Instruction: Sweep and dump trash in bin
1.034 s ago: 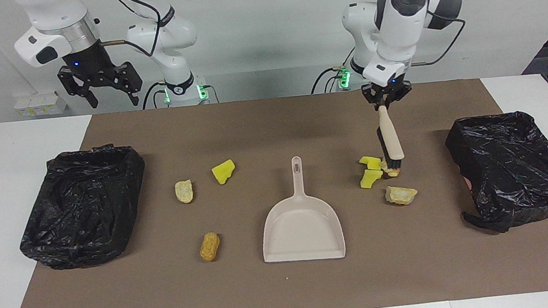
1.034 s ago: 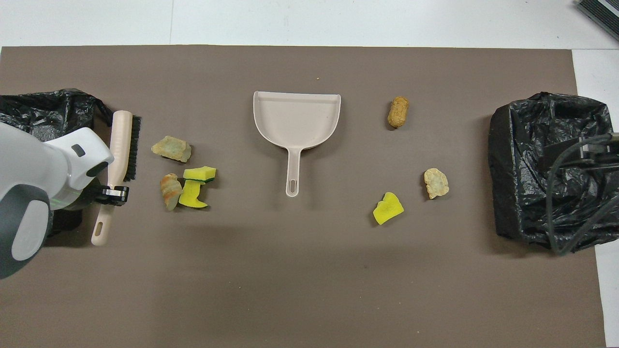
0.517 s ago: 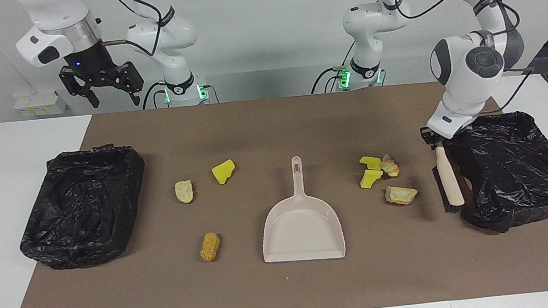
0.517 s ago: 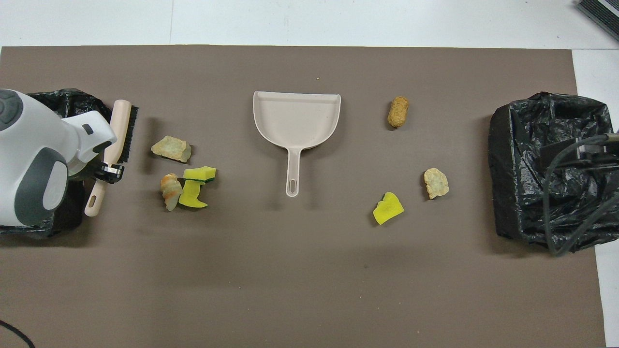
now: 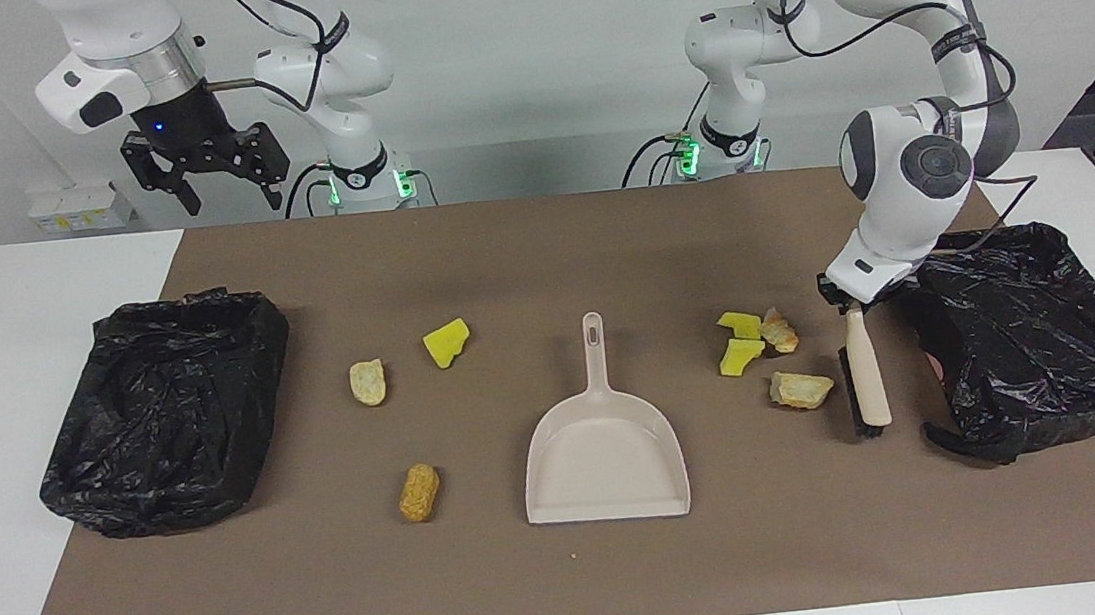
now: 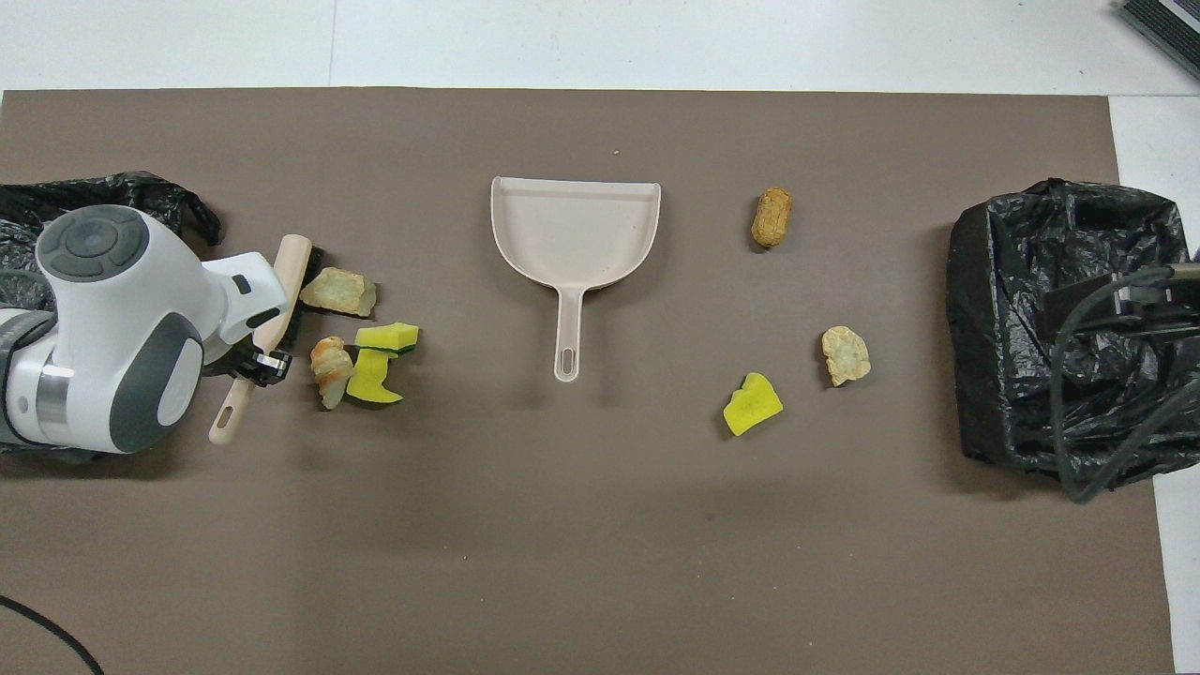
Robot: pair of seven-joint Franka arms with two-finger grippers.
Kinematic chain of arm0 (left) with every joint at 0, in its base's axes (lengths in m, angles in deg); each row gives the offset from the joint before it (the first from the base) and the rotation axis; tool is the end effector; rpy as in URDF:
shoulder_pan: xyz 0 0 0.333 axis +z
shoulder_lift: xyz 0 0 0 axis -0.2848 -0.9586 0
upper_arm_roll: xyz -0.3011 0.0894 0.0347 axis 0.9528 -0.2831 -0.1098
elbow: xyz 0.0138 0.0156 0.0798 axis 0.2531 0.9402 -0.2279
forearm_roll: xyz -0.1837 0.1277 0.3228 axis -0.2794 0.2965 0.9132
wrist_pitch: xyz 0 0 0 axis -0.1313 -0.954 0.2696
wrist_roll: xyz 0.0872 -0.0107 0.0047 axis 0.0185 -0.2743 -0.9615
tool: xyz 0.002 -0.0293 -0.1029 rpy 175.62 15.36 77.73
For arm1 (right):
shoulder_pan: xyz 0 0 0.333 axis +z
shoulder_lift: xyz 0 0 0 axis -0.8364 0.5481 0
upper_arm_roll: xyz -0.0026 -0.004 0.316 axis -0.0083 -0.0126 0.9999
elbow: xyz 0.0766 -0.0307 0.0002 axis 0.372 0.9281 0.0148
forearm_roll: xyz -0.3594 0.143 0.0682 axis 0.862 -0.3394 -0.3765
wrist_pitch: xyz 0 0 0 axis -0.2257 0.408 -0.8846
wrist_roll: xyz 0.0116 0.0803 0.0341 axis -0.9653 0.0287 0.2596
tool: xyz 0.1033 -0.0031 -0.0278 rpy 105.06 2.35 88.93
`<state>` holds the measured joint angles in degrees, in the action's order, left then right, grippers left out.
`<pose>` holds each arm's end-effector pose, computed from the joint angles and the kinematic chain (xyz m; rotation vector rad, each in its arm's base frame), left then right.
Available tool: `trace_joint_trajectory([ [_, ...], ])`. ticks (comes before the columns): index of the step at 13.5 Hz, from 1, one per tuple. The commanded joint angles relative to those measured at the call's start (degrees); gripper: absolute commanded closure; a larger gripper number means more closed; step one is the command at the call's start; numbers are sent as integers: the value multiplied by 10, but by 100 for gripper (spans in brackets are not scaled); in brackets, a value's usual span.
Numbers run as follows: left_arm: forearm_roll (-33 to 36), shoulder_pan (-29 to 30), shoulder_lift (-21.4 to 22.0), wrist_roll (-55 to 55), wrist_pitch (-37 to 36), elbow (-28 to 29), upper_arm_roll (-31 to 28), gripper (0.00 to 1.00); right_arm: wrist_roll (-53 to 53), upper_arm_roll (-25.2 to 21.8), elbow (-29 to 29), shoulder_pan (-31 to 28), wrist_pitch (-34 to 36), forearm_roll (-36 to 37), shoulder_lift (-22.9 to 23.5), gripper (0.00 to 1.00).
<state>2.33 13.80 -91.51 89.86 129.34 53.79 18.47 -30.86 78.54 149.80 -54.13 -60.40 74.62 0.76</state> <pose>0.5501 -0.0656 0.3626 -2.9546 0.4400 0.2733 0.5353 0.0220 0.6749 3.1222 -0.0644 -0.0409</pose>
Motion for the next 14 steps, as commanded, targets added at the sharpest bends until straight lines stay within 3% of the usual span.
trace_joint_trajectory([
  [1,0,-7,28,3,-1,20,-6,100,13,0,4,-6,10,-5,-10,0],
  [6,-11,-3,11,2,-19,-47,-8,100,5,2,3,-5,-10,-1,-8,0],
  [14,-11,17,20,14,-12,-24,-9,100,3,4,4,2,-7,6,-9,0],
])
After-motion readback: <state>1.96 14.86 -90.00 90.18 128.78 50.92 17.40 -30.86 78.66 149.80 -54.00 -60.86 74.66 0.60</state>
